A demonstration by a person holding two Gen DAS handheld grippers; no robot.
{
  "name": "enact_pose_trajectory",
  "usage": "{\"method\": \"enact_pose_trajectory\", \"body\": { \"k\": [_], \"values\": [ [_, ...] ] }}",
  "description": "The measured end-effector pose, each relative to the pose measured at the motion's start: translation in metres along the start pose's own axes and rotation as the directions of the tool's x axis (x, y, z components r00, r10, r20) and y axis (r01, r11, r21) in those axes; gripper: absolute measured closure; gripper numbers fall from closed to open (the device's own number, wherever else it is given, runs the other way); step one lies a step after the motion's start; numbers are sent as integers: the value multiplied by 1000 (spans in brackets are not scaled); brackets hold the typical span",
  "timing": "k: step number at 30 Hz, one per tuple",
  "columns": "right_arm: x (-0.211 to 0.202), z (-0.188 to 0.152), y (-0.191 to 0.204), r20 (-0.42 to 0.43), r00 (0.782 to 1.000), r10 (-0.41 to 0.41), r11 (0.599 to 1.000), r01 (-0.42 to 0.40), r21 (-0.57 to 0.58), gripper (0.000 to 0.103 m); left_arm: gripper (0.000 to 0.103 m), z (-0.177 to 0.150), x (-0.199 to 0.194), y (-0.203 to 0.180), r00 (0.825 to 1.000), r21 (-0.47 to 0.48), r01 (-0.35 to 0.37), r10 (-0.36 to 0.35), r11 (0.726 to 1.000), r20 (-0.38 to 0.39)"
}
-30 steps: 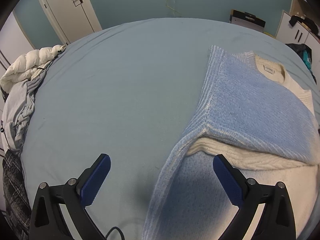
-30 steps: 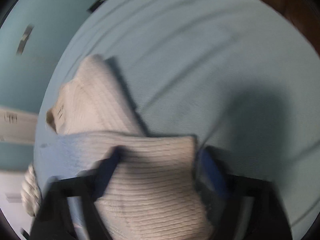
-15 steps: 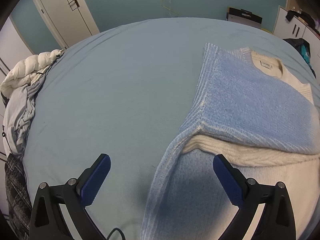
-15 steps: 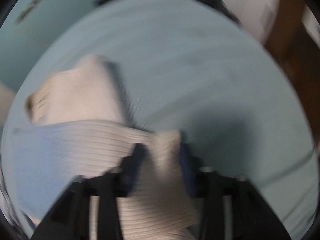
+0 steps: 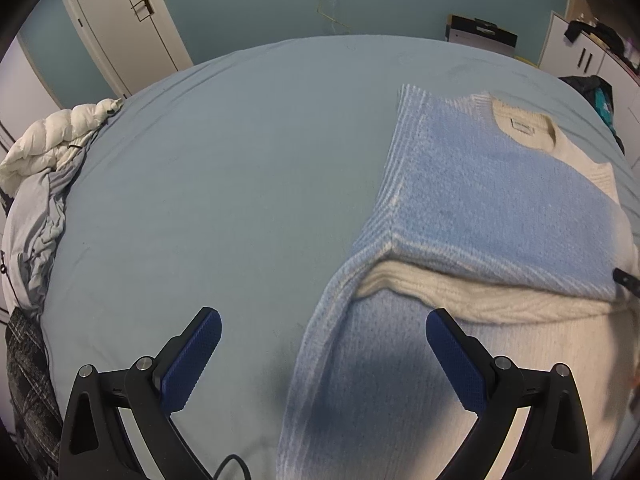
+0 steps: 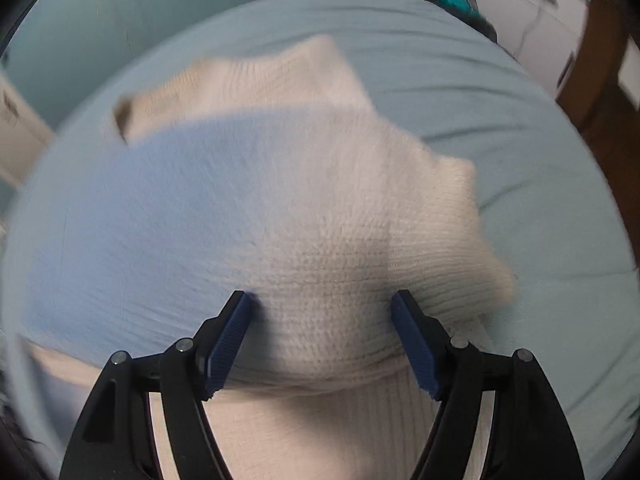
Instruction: Fold small clothes
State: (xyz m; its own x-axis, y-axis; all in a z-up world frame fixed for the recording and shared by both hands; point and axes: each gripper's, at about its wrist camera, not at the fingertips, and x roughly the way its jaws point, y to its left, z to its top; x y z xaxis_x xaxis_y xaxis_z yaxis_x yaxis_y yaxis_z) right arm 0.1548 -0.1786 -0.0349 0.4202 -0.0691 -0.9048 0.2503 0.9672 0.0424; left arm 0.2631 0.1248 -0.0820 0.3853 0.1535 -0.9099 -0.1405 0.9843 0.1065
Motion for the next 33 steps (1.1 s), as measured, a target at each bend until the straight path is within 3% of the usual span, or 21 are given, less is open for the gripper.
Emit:
{"method": "enact_pose_trajectory", "body": {
  "k": [1, 2, 4, 6, 7, 10, 13, 16, 19, 21, 24, 29, 33],
  "values": [
    [-2, -5, 5, 55, 998, -34, 998, 37, -56, 29, 0, -2, 0, 0, 1000, 6, 6, -6, 1000, 2],
    [-5, -6, 7, 56, 997, -57, 995, 61, -74, 29, 0, -4, -1, -2, 1000, 14, 15, -15, 1000, 5],
    [-18, -6, 10, -29, 996, -85, 994, 83, -65, 29, 0, -6, -6, -8, 999, 37, 37, -38, 999, 16],
    [-50, -18, -2, -21, 1000, -2, 1000, 3, 31, 28, 0, -7, -13, -13, 998, 57, 47, -50, 997, 40],
    [-72, -30, -13, -7, 997, 78, 991, -77, 106, 26, 0, -8, -19, -17, 997, 73, 51, -55, 996, 58],
    [-114, -74, -37, -25, 981, 194, 964, -186, 191, 14, 0, -15, -27, -27, 996, 114, 39, -48, 993, 76],
    [-141, -118, -53, -75, 974, 214, 959, -194, 208, 14, 0, -29, -33, -35, 996, 179, 44, -58, 983, 73],
    [-156, -150, -70, -114, 978, 174, 965, -146, 219, 12, 0, -45, -37, -37, 996, 221, 81, -89, 972, 28],
    [-146, -178, -84, -142, 979, 148, 967, -113, 229, 12, 0, -58, -43, -38, 997, 237, 71, -77, 969, 18],
    [-138, -184, -84, -169, 969, 180, 941, -120, 315, 12, 0, -64, -47, -37, 998, 246, 52, -59, 968, 22],
    [-139, -181, -76, -158, 967, 199, 953, -153, 260, 12, 0, -77, -50, -32, 998, 245, 64, -68, 968, 7],
    [-124, -185, -63, -233, 959, 160, 969, -109, 220, 12, 0, -105, -38, -17, 995, 235, 83, -67, 968, -73],
    [-123, -185, -62, -231, 955, 189, 964, -135, 228, 12, 0, -124, -19, -6, 978, 198, 116, -77, 973, -193]
  ]
}}
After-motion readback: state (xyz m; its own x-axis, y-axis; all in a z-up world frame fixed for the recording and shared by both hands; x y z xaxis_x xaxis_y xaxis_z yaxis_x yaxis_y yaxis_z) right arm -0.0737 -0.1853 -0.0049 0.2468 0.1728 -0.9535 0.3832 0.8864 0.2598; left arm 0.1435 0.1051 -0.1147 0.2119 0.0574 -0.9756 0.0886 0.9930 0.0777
